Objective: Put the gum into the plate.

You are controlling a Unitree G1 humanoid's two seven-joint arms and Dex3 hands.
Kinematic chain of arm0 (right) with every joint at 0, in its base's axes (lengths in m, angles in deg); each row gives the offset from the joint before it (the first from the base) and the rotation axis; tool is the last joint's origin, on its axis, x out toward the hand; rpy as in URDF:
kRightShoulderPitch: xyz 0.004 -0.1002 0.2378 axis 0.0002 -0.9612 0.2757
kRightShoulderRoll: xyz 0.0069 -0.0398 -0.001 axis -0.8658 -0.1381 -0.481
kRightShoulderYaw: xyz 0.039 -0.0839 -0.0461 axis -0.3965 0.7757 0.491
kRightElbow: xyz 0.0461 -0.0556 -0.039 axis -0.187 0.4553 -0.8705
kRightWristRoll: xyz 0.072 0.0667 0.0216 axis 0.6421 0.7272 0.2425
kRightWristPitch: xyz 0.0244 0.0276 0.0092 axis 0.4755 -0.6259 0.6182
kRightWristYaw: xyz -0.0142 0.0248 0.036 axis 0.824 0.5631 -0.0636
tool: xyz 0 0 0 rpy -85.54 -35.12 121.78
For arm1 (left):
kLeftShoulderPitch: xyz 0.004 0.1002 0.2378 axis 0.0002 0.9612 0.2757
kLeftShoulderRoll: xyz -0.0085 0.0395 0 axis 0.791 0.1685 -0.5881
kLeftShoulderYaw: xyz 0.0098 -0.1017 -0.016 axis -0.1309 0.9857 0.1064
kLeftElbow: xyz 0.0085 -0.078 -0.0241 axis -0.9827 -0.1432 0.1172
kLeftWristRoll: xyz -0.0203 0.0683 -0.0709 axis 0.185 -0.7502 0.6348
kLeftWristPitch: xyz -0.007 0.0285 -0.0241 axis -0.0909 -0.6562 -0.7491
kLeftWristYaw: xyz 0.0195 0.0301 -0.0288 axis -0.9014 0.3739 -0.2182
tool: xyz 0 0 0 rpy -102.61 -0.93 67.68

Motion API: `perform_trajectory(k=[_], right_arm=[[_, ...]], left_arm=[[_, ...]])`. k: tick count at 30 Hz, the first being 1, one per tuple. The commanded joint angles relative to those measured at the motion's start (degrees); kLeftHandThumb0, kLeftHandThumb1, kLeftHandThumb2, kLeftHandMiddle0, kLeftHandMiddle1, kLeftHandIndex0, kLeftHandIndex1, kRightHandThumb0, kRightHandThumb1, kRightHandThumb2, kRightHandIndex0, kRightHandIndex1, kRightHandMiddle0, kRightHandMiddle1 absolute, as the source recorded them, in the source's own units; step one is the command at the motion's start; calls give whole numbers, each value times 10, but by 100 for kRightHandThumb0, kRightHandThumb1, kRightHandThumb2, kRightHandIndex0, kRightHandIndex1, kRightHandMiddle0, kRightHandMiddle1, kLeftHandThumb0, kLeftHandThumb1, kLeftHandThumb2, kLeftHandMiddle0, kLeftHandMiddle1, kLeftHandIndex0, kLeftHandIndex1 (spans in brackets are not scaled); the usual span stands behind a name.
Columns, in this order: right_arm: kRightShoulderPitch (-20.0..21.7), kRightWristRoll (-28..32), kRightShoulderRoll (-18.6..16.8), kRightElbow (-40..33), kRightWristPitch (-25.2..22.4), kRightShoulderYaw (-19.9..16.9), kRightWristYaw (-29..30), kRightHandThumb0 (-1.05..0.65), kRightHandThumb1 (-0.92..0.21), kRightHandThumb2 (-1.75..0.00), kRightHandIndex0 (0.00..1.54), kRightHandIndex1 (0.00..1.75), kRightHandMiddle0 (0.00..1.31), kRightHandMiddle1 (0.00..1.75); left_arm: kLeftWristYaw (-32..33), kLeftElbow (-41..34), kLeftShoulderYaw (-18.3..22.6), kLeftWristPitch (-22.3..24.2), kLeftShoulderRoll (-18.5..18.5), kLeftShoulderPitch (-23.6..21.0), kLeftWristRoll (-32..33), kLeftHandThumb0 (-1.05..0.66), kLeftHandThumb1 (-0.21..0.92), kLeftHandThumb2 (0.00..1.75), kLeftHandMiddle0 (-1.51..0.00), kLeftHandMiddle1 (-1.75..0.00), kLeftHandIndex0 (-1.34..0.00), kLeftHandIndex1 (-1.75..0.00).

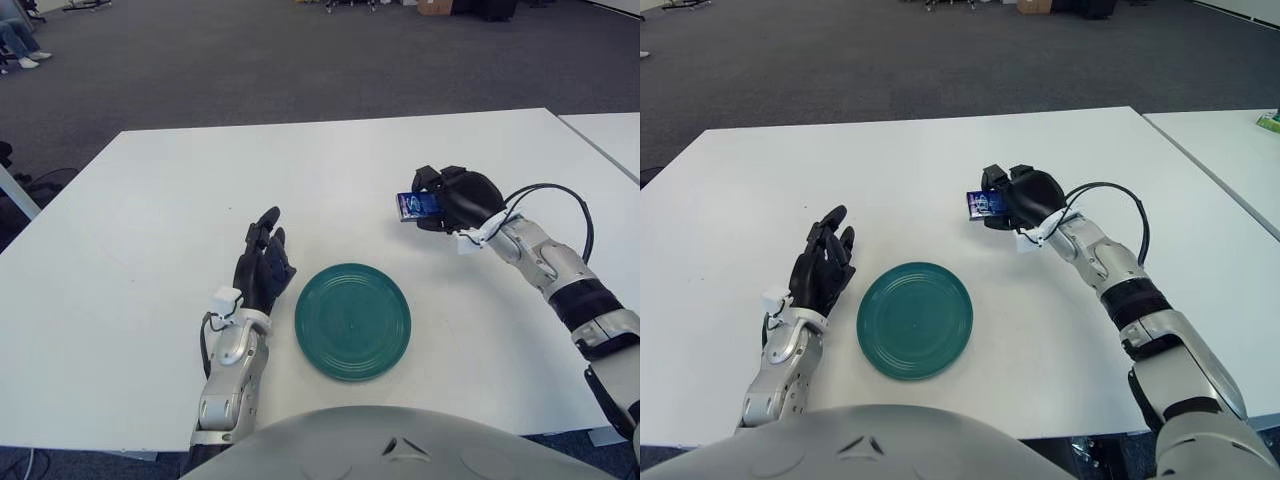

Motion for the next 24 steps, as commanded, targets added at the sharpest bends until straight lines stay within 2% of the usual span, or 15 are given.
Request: perform_trajectory(k=[1, 4, 17, 24], right_arm=[[-12, 13, -3, -33, 2, -11, -16, -57, -92, -71, 60, 175, 55, 175], [-30, 10, -6, -66, 7, -11, -23, -58, -92, -74, 60, 175, 56, 175], [-47, 0, -22, -158, 22, -9, -76, -58, -92, -70, 62, 175, 54, 175], [-95, 5, -35, -251, 6, -14, -109, -55, -92, -70, 61, 175, 55, 175]], left_arm=[[-4, 1, 3, 3, -5, -11, 6, -88, 92, 92, -24, -1, 0, -62], [-2, 1, 3, 3, -6, -11, 4, -88, 92, 93, -25, -1, 0, -63], [3, 1, 1, 5, -9, -11, 1, -88, 92, 93, -25, -1, 0, -62], [3, 0, -2, 5, -8, -10, -2, -87, 92, 93, -25, 0, 0, -62]])
